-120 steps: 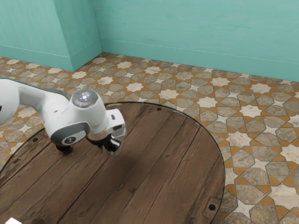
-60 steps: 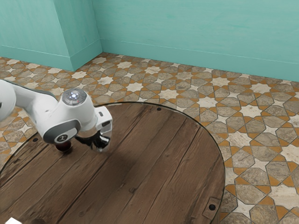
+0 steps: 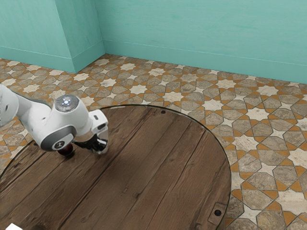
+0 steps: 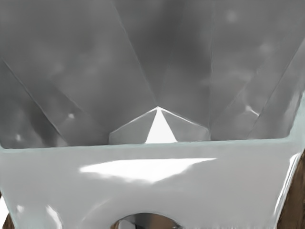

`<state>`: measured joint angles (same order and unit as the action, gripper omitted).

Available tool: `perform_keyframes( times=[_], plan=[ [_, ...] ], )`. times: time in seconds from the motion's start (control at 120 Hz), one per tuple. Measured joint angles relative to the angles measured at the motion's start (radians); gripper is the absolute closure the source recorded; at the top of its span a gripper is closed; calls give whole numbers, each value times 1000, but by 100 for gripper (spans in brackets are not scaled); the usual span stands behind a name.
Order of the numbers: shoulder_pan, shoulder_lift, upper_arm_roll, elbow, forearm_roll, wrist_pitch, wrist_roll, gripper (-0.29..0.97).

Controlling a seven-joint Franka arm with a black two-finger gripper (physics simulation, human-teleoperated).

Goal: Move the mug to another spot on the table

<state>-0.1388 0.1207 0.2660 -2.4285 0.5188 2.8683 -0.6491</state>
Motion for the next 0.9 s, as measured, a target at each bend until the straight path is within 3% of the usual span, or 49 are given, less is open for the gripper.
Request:
perform_keyframes(
  times=[0.358,0.667,0.9],
  plan=[
    [8,64,-24,0,-83,103,15,75],
    [13,90,-29,0,-101,128,28,75],
    [13,77,-61,-12,-105,132,17,30]
  ],
)
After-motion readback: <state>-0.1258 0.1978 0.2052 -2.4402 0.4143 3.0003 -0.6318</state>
